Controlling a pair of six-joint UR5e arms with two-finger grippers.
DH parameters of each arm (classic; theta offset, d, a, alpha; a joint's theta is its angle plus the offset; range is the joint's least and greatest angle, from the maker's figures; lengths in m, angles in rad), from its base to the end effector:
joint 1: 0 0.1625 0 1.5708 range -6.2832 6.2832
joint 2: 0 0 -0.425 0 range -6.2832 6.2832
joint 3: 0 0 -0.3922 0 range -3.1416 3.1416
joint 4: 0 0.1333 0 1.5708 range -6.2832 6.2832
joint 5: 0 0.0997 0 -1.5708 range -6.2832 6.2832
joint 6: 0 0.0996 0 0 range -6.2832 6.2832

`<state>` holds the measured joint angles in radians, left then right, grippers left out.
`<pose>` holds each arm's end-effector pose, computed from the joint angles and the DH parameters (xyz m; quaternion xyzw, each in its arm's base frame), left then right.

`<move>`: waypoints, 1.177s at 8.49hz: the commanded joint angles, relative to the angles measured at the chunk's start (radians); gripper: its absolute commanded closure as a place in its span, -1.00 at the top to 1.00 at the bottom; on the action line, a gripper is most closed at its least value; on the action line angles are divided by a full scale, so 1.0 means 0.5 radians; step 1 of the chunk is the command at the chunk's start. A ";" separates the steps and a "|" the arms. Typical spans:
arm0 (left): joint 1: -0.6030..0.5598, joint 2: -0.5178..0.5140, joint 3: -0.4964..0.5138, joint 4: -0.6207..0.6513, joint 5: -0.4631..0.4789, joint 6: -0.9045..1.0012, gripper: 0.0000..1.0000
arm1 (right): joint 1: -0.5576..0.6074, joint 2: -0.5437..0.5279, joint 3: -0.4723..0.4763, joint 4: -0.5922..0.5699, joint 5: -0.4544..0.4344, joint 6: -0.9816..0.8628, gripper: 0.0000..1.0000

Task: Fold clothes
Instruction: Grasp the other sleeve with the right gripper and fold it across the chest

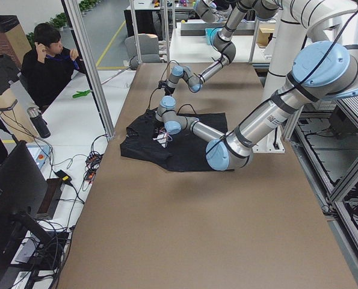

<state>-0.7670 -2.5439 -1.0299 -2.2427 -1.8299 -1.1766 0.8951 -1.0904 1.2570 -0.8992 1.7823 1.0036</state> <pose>0.5288 -0.6594 0.1917 0.1933 0.4952 -0.0899 0.8422 -0.3640 -0.6338 0.4654 0.1984 -0.3656 0.1059 0.9032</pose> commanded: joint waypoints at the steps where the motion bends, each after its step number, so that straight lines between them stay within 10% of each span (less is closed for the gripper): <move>1: 0.000 0.004 0.001 0.000 0.006 0.003 0.89 | -0.005 0.006 -0.011 0.004 -0.009 -0.007 -0.12; 5: 0.000 0.004 0.001 0.000 0.006 0.003 0.89 | -0.005 0.006 -0.007 0.013 -0.009 -0.001 -1.00; 10: -0.098 0.029 -0.048 0.006 -0.143 0.091 0.89 | 0.011 0.146 0.029 -0.048 0.007 0.081 -1.00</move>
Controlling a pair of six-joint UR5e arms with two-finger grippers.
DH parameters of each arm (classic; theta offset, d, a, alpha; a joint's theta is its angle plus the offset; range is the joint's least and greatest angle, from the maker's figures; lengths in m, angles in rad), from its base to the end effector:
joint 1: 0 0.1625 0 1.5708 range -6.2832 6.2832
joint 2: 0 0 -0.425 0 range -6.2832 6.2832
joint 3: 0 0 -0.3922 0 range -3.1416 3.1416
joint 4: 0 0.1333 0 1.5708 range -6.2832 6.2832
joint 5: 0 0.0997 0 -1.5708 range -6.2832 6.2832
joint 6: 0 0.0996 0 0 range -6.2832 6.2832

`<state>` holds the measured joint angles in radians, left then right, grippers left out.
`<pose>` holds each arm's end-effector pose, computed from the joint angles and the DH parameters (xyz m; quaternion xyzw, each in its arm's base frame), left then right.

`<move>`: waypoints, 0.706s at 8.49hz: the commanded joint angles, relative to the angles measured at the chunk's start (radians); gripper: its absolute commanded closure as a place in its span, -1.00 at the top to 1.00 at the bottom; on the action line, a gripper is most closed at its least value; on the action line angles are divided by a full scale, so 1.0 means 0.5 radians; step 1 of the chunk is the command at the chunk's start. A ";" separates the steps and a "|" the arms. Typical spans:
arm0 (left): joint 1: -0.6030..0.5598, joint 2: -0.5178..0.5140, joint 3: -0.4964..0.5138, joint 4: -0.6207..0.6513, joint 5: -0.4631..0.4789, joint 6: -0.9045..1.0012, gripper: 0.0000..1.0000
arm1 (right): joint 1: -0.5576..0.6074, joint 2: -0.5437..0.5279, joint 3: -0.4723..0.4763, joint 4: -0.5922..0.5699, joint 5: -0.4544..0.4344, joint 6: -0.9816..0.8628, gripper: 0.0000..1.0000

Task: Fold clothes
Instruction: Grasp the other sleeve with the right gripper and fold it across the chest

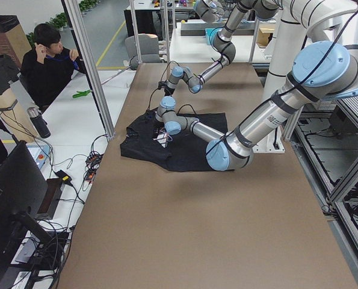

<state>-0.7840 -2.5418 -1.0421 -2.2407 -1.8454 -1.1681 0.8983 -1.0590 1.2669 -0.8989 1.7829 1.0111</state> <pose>0.5165 -0.6651 0.1876 0.1960 0.4985 -0.0885 0.8398 -0.3672 -0.6414 0.4373 0.2106 -0.3796 0.1072 0.8944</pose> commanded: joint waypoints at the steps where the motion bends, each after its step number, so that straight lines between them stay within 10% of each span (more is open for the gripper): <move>1: -0.125 0.070 -0.027 -0.004 -0.183 0.139 0.89 | 0.004 0.178 0.010 -0.119 0.005 0.176 -1.00; 6: -0.215 0.141 -0.027 -0.004 -0.205 0.296 0.89 | -0.164 0.685 -0.036 -0.491 -0.050 0.735 -1.00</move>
